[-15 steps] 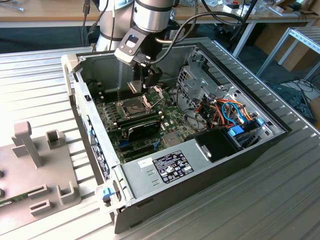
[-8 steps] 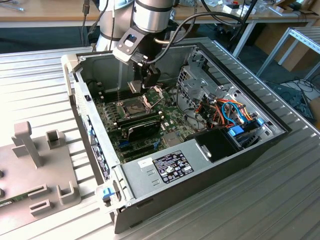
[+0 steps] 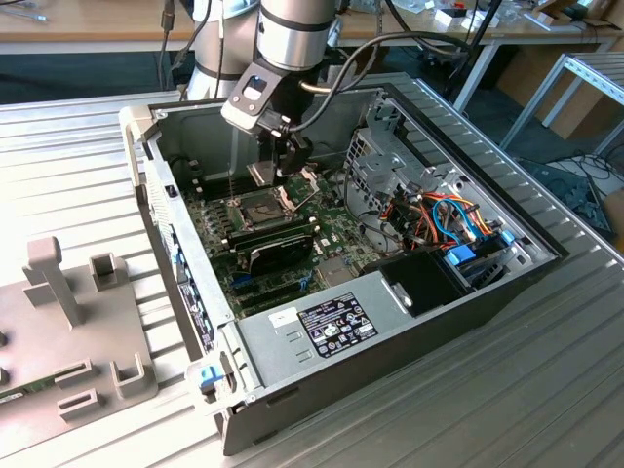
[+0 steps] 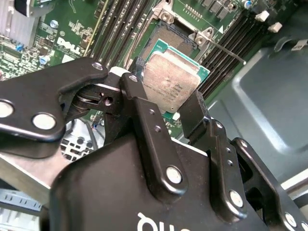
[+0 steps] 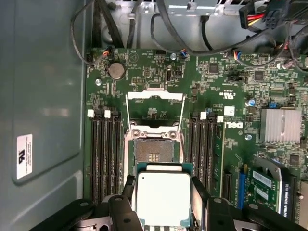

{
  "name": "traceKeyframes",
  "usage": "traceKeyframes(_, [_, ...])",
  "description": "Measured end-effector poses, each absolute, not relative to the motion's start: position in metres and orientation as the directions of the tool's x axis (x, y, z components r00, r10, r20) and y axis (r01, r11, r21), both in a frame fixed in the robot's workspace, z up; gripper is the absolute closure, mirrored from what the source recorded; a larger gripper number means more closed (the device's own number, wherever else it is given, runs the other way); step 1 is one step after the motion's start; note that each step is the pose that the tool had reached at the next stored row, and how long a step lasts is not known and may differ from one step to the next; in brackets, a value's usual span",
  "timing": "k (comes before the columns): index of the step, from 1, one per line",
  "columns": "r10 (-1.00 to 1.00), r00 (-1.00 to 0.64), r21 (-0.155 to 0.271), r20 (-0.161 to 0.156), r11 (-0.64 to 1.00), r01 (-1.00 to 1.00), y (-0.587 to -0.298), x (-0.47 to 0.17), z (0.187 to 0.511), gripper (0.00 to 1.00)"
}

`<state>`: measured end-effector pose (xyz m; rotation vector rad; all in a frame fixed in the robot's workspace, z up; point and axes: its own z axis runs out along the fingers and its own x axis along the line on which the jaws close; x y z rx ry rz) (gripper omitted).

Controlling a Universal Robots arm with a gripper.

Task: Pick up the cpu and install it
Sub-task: 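Place the cpu into insertion slot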

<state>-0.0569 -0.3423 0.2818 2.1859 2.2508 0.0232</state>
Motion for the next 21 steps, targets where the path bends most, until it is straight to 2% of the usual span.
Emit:
traceKeyframes(17, [1.0,-0.015,0.015,0.008,0.015,1.0,-0.342,-0.051,0.242,0.45])
traceKeyframes(21, [1.0,-0.014,0.015,0.007,0.013,1.0,-0.342,-0.051,0.241,0.45])
